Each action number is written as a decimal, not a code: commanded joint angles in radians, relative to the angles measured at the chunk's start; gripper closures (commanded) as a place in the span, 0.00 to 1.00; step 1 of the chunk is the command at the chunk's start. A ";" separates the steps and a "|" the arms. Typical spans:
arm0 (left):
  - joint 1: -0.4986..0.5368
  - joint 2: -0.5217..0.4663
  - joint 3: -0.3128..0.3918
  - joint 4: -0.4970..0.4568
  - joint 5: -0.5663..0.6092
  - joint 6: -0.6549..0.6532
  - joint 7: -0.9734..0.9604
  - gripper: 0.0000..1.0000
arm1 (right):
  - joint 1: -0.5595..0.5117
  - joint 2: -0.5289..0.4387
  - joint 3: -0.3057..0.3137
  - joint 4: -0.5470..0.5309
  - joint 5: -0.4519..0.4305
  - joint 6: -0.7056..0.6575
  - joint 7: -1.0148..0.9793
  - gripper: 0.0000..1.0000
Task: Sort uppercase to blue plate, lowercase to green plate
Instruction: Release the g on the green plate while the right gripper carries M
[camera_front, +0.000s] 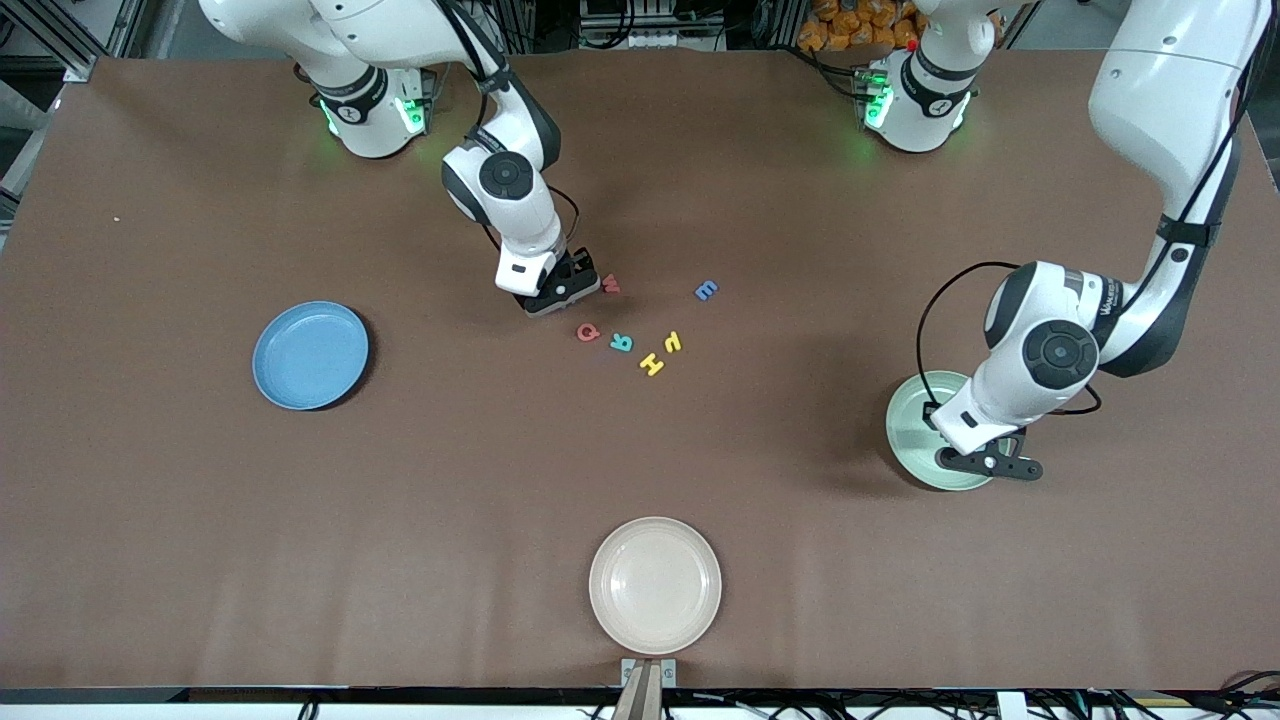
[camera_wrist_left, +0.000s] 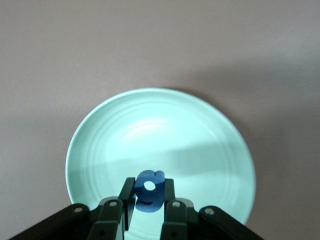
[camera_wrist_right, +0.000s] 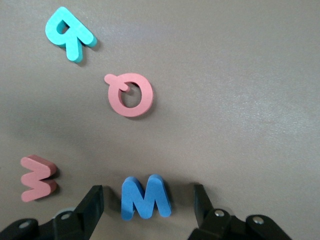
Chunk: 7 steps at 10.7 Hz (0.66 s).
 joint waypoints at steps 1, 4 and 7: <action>-0.011 0.013 0.004 0.008 -0.031 0.013 -0.010 0.01 | -0.005 0.007 0.005 0.001 -0.002 0.012 -0.012 0.35; -0.031 -0.024 -0.047 -0.005 -0.032 -0.001 -0.076 0.00 | -0.005 0.009 0.003 0.001 -0.002 0.012 -0.017 0.61; -0.139 -0.036 -0.182 0.010 -0.035 -0.069 -0.480 0.00 | -0.007 0.010 0.005 0.002 -0.002 0.011 -0.015 0.72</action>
